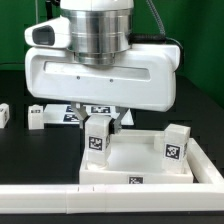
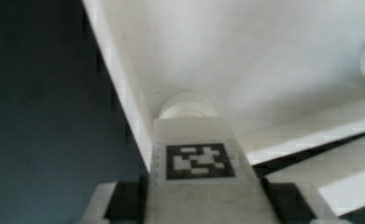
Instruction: Assemble square table
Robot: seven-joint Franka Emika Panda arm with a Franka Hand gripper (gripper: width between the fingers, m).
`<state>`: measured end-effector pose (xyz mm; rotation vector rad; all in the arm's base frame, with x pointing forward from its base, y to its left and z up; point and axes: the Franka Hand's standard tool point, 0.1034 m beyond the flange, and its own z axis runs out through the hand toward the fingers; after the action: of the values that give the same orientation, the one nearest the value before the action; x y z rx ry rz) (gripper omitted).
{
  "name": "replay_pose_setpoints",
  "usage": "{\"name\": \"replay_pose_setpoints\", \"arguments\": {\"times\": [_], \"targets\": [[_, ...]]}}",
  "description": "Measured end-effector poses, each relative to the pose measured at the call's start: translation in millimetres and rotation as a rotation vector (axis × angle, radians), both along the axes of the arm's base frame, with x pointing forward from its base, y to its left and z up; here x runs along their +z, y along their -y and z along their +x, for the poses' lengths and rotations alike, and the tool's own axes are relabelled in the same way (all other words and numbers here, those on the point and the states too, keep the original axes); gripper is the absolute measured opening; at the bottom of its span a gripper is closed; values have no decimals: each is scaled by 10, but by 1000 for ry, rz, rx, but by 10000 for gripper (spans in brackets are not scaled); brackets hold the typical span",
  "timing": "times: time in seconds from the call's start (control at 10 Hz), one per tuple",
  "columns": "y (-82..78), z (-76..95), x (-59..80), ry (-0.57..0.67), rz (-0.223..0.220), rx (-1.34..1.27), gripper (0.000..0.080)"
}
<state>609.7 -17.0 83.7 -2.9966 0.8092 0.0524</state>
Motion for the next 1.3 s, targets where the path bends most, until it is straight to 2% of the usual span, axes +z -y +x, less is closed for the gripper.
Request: {"name": "replay_pose_setpoints", "arguments": {"times": [0.6,0.8,0.9,1.0,1.1,1.3], "targets": [[-23,55,-6,18,1,-590,287],[-24,55,-9,19,-1,-573,287],[-41,53,-10,22,-2,-480,456],[-97,55,-10,23,-3,-455,579],[-92,53,-14,24,-2,-421,628],[-83,52,-16,32,-3,-242,645]]}}
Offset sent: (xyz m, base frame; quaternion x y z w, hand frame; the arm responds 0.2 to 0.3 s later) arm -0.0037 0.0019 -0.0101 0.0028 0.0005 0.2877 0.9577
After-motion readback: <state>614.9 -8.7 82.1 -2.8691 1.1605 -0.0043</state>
